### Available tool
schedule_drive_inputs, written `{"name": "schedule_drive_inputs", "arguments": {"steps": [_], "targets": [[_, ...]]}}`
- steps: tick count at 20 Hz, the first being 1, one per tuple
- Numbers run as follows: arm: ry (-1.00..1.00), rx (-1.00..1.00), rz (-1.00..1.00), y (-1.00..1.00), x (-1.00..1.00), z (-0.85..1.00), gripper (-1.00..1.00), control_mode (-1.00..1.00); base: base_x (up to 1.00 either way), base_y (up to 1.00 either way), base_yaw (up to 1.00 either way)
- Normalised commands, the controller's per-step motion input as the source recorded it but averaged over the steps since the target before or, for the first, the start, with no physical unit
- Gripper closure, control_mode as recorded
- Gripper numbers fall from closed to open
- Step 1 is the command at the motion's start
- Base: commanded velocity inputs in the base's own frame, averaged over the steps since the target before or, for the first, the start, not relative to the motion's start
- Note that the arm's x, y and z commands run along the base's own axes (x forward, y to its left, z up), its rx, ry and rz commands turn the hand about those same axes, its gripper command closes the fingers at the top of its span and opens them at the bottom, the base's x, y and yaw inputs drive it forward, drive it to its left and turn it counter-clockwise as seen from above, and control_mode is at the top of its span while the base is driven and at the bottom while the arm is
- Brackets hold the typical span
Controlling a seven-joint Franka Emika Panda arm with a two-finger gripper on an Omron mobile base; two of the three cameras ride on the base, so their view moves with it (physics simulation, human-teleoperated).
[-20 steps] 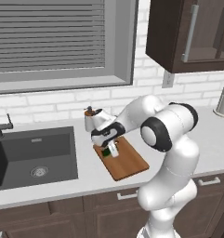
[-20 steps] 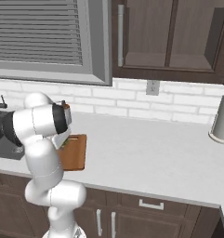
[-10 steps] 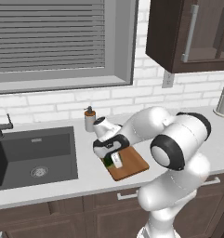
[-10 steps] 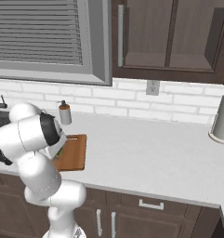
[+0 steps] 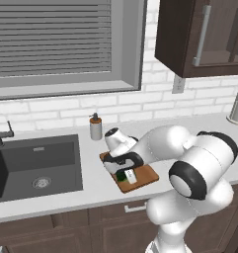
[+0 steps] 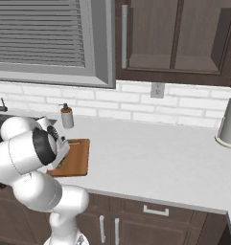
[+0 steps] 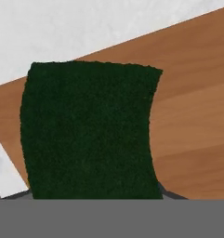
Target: Pick up the sponge from the counter and clean the cutting board by briefly scrubbing or pressing down on the cutting board. Once finished, release the sponge.
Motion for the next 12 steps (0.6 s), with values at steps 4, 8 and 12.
{"name": "schedule_drive_inputs", "arguments": {"steps": [4,8,12], "targets": [[0.00,0.00,0.00,-0.30,-0.33,0.00,1.00,-1.00,0.00,0.00,0.00],[0.06,0.00,0.00,-0.24,0.06,0.00,1.00,-1.00,0.00,0.00,0.00],[0.04,0.00,0.00,-0.03,0.90,0.00,1.00,-1.00,0.00,0.00,0.00]]}}
